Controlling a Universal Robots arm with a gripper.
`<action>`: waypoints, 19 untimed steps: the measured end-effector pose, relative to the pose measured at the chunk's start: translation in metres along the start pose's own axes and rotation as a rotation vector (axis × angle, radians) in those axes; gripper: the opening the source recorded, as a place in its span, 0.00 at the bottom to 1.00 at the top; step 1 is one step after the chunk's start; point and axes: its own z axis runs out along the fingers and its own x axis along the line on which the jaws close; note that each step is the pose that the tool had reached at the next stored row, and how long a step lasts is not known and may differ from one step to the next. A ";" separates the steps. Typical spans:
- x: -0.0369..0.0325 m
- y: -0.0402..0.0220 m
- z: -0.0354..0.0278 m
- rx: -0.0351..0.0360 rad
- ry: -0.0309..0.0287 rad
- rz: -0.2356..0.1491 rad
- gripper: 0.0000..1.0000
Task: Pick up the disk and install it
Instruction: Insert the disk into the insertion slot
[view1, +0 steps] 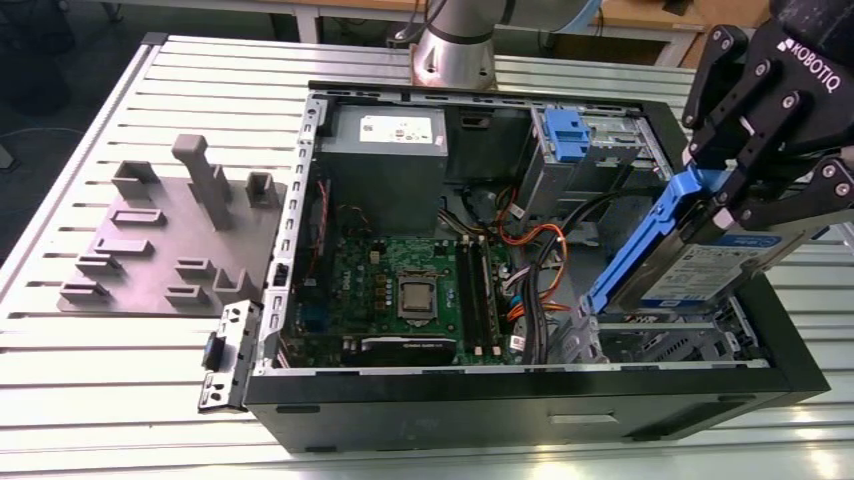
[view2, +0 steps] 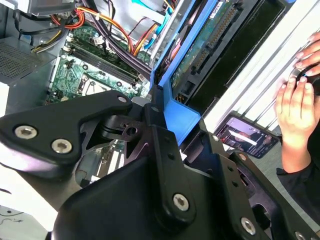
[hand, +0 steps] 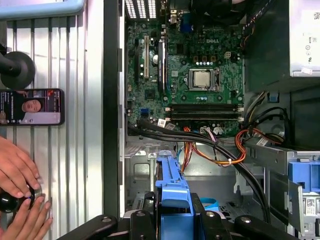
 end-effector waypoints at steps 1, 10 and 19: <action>0.0000 -0.0001 0.0007 0.0000 -0.0001 0.000 0.36; 0.0000 -0.0003 0.0077 0.0000 0.0000 0.000 0.36; 0.0000 -0.0010 0.0156 0.0000 -0.0001 0.000 0.36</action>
